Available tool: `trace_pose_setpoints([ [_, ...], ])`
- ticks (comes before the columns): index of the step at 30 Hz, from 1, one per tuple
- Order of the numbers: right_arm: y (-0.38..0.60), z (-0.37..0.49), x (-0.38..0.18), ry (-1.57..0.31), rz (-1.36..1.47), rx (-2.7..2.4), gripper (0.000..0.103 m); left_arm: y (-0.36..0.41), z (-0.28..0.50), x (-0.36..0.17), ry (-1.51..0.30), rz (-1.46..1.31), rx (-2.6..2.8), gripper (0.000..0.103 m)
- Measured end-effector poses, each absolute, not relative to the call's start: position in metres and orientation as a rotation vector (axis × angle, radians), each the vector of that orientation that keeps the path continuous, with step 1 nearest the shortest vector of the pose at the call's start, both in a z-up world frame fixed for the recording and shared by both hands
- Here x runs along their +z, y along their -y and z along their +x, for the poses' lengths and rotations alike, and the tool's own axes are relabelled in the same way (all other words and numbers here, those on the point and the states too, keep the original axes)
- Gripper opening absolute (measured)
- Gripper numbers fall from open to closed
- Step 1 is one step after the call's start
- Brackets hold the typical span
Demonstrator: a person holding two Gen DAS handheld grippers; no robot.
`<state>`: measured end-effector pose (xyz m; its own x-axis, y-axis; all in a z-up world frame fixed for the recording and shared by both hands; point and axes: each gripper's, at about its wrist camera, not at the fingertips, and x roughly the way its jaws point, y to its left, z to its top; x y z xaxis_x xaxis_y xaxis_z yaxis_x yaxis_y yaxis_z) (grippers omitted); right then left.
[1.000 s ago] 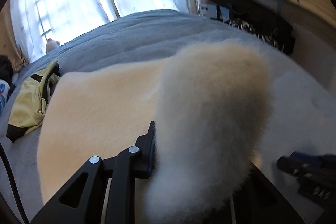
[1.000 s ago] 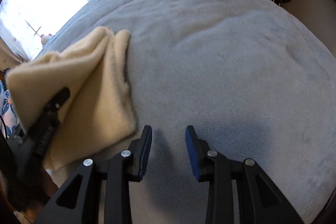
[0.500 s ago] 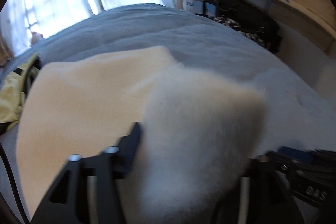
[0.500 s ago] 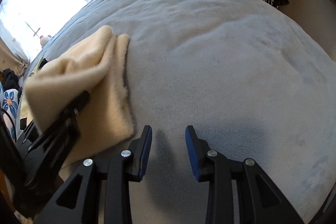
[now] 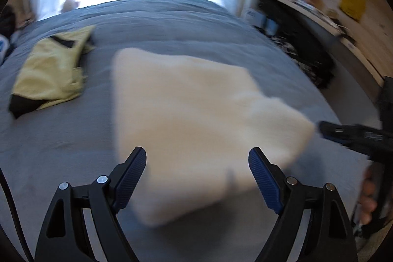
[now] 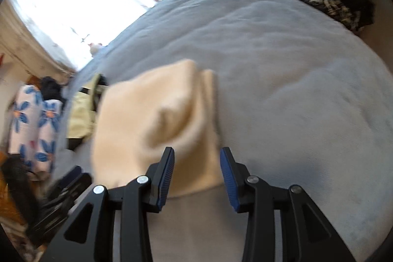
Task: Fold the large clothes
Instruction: 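Grasp the folded cardigan edge with the right gripper and fold it over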
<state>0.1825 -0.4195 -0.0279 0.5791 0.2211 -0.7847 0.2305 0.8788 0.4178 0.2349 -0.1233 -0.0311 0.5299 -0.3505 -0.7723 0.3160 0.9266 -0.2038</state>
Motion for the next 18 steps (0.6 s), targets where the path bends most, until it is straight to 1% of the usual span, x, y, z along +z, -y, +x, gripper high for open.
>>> trace_pose_setpoints([
  [3, 0.41, 0.203, -0.022, -0.995, 0.516, 0.067, 0.049, 0.094, 0.257, -0.046, -0.999, -0.084, -0.324, 0.084],
  [9, 0.385, 0.25, -0.054, -1.132, 0.465, 0.151, 0.048, 0.078, 0.282, -0.084, -1.089, -0.136, -0.301, 0.084],
  [11, 0.378, 0.262, -0.069, -1.175, 0.432, 0.152, 0.039, 0.08, 0.283, -0.093, -1.09, -0.169, -0.32, 0.084],
  [12, 0.375, 0.266, -0.076, -1.196, 0.417, 0.149, 0.023, 0.082, 0.287, -0.093, -1.089, -0.173, -0.333, 0.084],
  [13, 0.373, 0.269, -0.082, -1.205, 0.409, 0.155, 0.019, 0.084, 0.289, -0.094, -1.088, -0.172, -0.34, 0.084],
  [15, 0.368, 0.27, -0.085, -1.19, 0.36, 0.145, 0.017, 0.087, 0.292, -0.096, -1.089, -0.169, -0.341, 0.084],
  [16, 0.368, 0.267, -0.082, -1.176, 0.347, 0.151, 0.016, 0.088, 0.292, -0.094, -1.09, -0.165, -0.343, 0.08],
  [17, 0.373, 0.259, -0.074, -1.14, 0.354, 0.154, 0.015, 0.089, 0.293, -0.093, -1.089, -0.163, -0.35, 0.073],
  [18, 0.379, 0.252, -0.066, -1.108, 0.365, 0.16, 0.015, 0.092, 0.292, -0.089, -1.087, -0.16, -0.369, 0.07],
])
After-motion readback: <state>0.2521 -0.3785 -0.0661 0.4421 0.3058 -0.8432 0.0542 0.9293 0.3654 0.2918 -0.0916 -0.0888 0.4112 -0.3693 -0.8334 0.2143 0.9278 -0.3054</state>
